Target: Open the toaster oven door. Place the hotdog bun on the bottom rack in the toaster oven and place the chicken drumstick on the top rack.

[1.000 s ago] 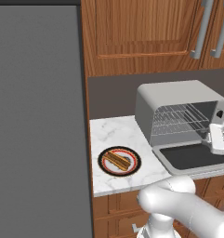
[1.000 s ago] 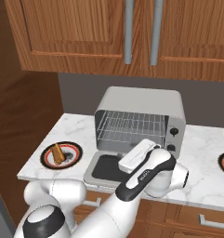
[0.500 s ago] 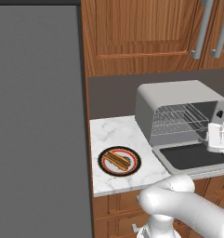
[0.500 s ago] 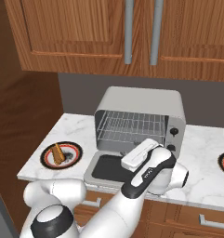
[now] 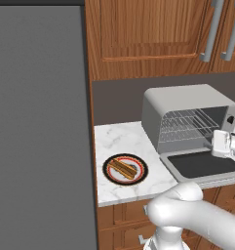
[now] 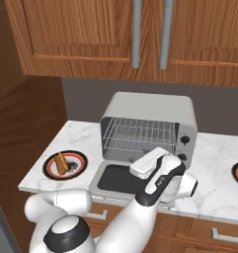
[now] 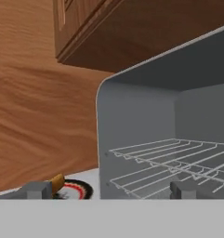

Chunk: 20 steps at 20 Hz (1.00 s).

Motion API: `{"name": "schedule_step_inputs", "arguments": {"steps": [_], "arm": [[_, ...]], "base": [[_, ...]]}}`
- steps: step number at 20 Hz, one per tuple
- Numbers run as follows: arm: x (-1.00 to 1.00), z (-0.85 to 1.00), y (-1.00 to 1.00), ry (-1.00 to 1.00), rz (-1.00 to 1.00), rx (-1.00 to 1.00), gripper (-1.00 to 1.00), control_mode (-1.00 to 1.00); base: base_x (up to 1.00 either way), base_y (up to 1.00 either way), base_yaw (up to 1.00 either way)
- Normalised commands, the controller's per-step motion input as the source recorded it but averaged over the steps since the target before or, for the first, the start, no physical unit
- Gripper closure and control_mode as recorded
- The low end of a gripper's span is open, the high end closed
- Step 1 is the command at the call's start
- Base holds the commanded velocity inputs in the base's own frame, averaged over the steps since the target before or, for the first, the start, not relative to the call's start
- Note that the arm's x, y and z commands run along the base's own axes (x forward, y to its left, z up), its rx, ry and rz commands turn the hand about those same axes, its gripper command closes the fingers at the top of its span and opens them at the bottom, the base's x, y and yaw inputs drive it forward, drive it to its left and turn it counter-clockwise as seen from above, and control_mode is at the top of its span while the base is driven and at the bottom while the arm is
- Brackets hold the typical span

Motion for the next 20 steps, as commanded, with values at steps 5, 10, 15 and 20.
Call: {"name": "schedule_step_inputs", "arguments": {"steps": [5, 10, 15, 20], "arm": [[0.18, -0.11, -0.14, 0.09, 0.0, 0.04, -1.0, -1.0], [0.21, -0.11, -0.02, 0.08, 0.0, 0.01, -1.0, -1.0], [0.21, -0.08, 0.02, 0.01, -0.02, 0.0, -1.0, -1.0], [0.16, -0.14, 0.02, 0.0, -0.07, -0.01, -1.0, -1.0]], "base": [[0.0, 0.0, 0.0], [0.0, 0.0, 0.0], [0.0, 0.0, 0.0], [0.0, 0.0, 0.0]]}}
